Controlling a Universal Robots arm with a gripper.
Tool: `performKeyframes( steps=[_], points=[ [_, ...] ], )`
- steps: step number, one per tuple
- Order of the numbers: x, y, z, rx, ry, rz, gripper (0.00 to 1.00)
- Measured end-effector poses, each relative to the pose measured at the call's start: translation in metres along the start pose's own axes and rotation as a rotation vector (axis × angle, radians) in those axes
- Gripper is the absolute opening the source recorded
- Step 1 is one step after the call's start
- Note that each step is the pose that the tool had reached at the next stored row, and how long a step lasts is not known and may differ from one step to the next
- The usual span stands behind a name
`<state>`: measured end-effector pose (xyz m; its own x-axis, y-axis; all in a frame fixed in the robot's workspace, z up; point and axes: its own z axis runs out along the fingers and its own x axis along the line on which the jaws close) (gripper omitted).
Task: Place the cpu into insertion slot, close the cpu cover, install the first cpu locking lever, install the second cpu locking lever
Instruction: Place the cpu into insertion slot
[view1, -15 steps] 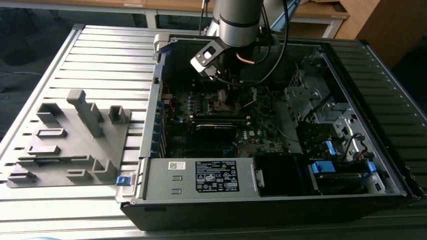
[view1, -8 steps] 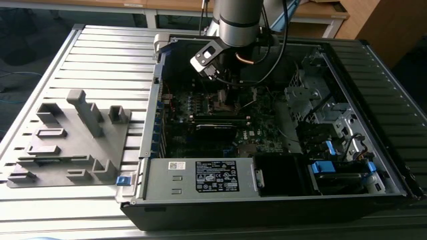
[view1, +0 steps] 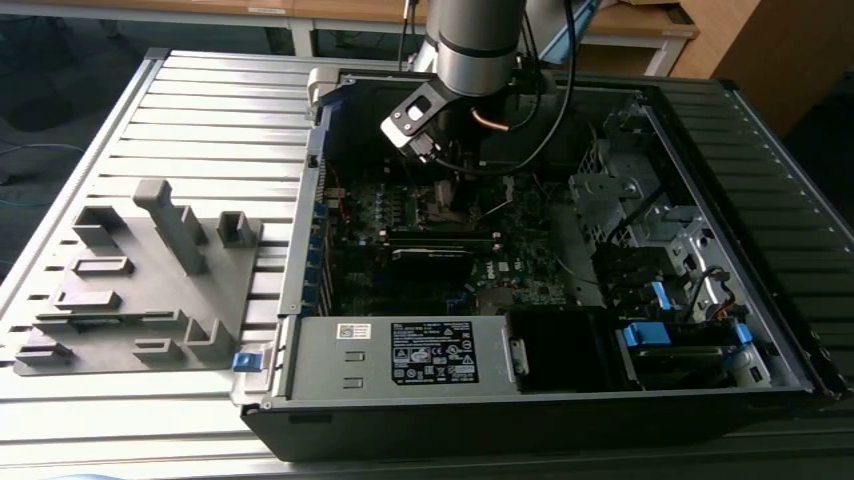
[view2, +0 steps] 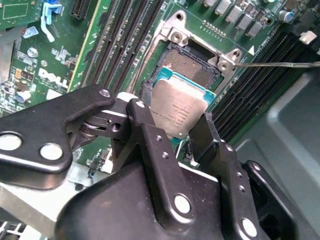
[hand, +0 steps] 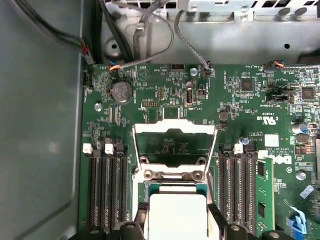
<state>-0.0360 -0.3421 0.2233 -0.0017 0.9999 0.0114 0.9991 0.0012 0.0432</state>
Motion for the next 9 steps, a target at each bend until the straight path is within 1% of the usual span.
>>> performKeyframes(
  steps=[5,9],
  points=[
    [0.0,-0.0001,0.0002,0.0,0.0003,-0.004,0.54],
    [0.0,-0.0019,0.0029,-0.0002,0.0003,-0.004,0.54]
  ],
)
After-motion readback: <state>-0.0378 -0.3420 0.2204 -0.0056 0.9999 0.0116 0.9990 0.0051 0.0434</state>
